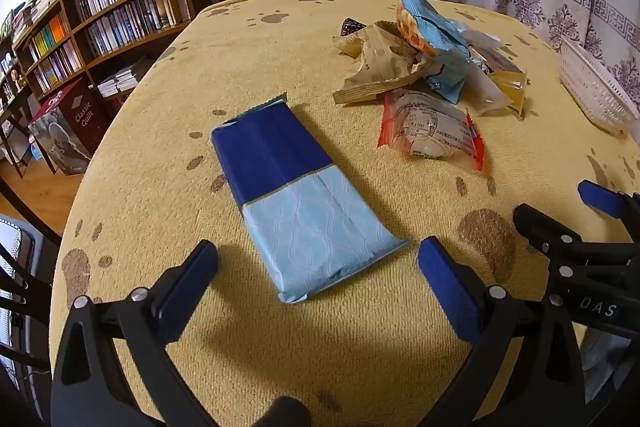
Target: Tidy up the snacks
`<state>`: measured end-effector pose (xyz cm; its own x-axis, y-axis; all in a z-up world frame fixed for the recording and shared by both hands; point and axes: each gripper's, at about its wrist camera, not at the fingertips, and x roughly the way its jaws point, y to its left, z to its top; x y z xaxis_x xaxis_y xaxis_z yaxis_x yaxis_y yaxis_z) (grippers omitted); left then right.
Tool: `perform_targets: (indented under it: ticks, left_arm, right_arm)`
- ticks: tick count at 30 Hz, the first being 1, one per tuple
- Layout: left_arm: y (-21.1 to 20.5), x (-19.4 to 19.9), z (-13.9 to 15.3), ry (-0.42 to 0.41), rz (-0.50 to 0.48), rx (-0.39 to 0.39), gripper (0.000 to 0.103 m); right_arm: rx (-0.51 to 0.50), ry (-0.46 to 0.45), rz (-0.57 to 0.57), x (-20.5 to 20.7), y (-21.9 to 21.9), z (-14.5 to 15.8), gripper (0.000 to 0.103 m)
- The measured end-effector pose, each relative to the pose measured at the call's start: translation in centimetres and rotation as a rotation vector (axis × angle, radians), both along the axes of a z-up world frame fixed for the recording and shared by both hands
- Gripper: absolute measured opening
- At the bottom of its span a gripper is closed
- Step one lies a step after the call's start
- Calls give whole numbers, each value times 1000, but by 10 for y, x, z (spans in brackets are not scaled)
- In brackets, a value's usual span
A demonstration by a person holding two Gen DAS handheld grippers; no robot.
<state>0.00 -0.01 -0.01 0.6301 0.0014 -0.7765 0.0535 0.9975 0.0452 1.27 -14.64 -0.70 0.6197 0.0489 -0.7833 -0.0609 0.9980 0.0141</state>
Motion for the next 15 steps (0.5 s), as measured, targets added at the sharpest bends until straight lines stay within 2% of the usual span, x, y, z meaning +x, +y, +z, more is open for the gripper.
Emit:
perform_targets:
  ticks: [15]
  left_arm:
    - [1,5,-1,19,-7,-4,98]
  right_arm:
    - [3,7,13,1,-2,-2,101]
